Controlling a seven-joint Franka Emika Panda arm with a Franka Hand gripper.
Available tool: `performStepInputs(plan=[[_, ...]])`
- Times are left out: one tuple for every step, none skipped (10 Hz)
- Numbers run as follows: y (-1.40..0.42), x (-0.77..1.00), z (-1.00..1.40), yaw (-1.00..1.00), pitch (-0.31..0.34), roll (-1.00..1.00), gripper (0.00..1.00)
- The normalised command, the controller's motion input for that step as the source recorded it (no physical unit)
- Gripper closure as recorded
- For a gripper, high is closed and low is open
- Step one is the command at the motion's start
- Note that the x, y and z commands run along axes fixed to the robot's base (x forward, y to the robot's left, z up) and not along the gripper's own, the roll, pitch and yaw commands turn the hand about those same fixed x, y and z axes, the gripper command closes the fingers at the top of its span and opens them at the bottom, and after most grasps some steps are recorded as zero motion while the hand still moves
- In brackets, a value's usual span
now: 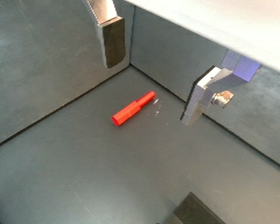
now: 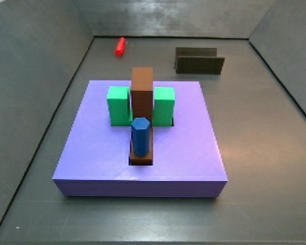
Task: Pick up the red object. Move up. Place the red object on the fixture. Regrasp the red object. Move to above the board. Insert the red object.
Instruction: Pick up the red object.
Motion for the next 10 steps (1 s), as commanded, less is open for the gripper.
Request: performStepInputs(plan=[[0.0,0.0,-0.02,0.0,0.0,0.03,0.0],[-0.03,0.0,0.0,0.0,0.0,0.0,0.0],[0.06,0.0,-0.27,-0.05,0.0,-0.12,0.0],[0.3,-0.42,-0.39,0.0,-0.03,-0.2,0.0],[0.59,-0.79,-0.47,-0.15,-0.067,-0.12,0.0],[0.54,-0.68,-0.35,-0.19,0.0,0.0,0.0],[0.41,-0.64,-0.23,-0.17,0.0,0.05,0.0],[0.14,-0.36,-0.25,-0.09,0.0,0.01,0.0],[0.0,-0.07,-0.3,0.0,-0.016,-0.07,0.0],[0.0,-0.11,-0.44,0.0,0.0,-0.04,0.0]])
